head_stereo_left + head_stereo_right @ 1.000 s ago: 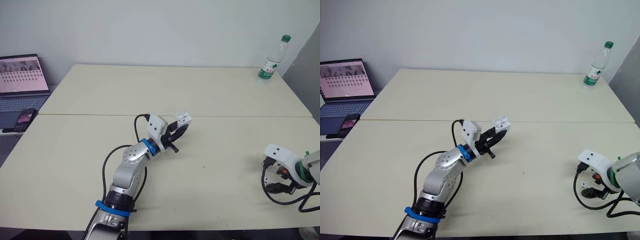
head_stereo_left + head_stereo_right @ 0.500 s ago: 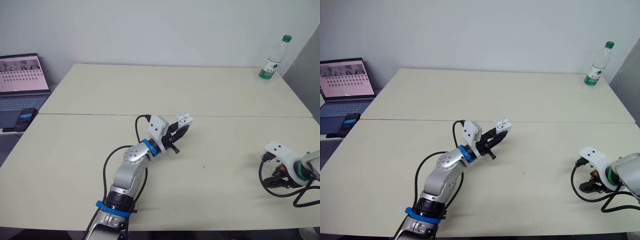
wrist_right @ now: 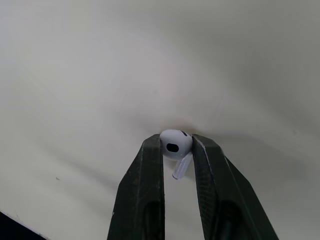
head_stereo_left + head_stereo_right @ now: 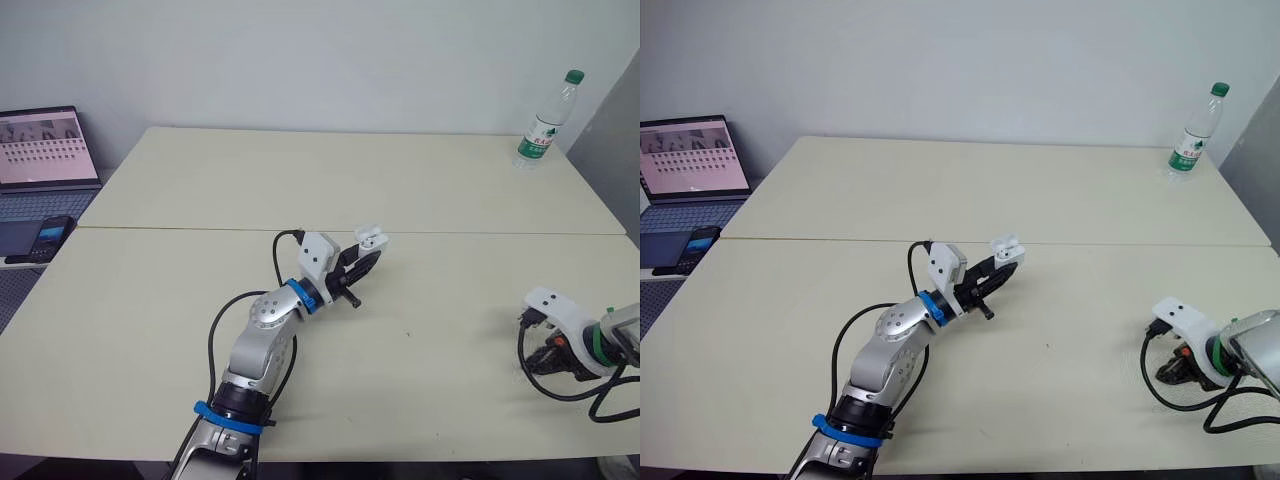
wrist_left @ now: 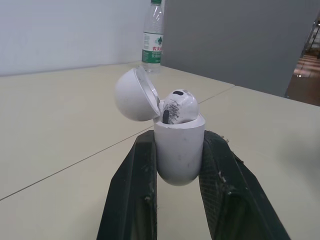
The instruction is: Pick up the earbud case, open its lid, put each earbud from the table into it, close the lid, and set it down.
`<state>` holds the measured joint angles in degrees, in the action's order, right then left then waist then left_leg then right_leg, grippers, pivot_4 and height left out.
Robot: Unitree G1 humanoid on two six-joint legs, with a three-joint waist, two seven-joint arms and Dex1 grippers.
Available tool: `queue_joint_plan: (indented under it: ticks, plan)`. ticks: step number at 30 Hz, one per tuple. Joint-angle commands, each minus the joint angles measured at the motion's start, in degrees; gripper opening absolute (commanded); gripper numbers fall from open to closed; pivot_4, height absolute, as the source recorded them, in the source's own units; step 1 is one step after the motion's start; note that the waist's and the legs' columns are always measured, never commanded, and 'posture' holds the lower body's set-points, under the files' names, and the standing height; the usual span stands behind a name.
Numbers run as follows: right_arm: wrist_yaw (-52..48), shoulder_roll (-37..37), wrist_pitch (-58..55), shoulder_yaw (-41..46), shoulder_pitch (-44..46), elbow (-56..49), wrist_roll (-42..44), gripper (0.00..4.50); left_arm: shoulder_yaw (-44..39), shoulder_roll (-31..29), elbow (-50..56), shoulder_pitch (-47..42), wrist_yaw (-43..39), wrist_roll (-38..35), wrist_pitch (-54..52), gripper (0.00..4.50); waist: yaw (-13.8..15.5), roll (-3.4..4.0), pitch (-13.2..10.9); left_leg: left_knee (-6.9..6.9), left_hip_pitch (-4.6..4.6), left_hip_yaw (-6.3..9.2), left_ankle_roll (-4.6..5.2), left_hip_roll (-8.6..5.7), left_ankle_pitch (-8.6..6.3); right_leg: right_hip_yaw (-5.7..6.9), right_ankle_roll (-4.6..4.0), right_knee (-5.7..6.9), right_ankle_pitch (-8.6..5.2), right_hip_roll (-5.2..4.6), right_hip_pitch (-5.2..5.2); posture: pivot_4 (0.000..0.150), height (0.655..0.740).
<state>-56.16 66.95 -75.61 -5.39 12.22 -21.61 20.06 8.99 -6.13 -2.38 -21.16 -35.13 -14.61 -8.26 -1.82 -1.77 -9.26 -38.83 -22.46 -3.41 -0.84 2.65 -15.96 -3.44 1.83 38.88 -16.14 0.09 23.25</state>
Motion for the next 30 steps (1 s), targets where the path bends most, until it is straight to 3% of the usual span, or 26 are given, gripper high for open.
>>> queue_joint_plan:
  ticks: [1, 8, 15, 20, 30]
  plan:
    - [0.2, -2.4, 11.5, 4.0, -0.2, 0.8, 0.4, 0.45, -1.4, -0.1, 1.5, -2.2, 0.8, -0.2, 1.2, 0.74, 0.0, -0.03, 0.0, 0.00, 0.00, 0.00, 0.00, -0.01, 0.00, 0.00, 0.03, 0.00, -0.01, 0.00, 0.00, 0.150, 0.7362]
    - [1.9, -11.4, 36.0, 9.8, -0.7, 4.2, -1.1, 0.45, -0.7, -0.1, 1.9, -4.8, -0.6, -1.1, -0.8, 0.74, 0.2, -0.03, 0.0, -0.02, -0.08, 0.00, 0.01, -0.04, 0.01, 0.00, 0.00, -0.05, 0.03, 0.00, 0.01, 0.150, 0.7362]
    - [10.7, -23.8, 50.7, 14.2, 4.8, 6.1, -1.5, 0.45, 0.5, 0.9, 2.0, -6.3, -3.1, -3.4, -5.0, 0.74, 0.0, -0.03, -0.1, -0.01, -0.08, -0.02, 0.01, -0.04, 0.01, -0.03, -0.02, 0.01, 0.04, -0.01, 0.04, 0.150, 0.7362]
    - [14.3, -29.5, 54.0, 15.3, 7.5, 4.5, 0.6, 0.45, 0.8, 0.7, 2.7, -6.6, -5.5, -5.1, -7.7, 0.74, 0.1, -0.02, -0.1, -0.01, -0.08, 0.01, 0.01, -0.03, 0.01, 0.00, -0.02, 0.03, 0.04, 0.00, 0.04, 0.150, 0.7362]
    - [20.5, -38.8, 46.0, 14.7, 9.6, -2.7, 11.2, 0.45, 0.8, 0.9, 4.4, -6.7, -8.1, -7.5, -11.7, 0.74, 0.1, -0.01, -0.1, -0.01, -0.11, 0.02, 0.01, 0.01, 0.01, 0.04, -0.04, 0.05, 0.05, -0.02, 0.04, 0.150, 0.7362]
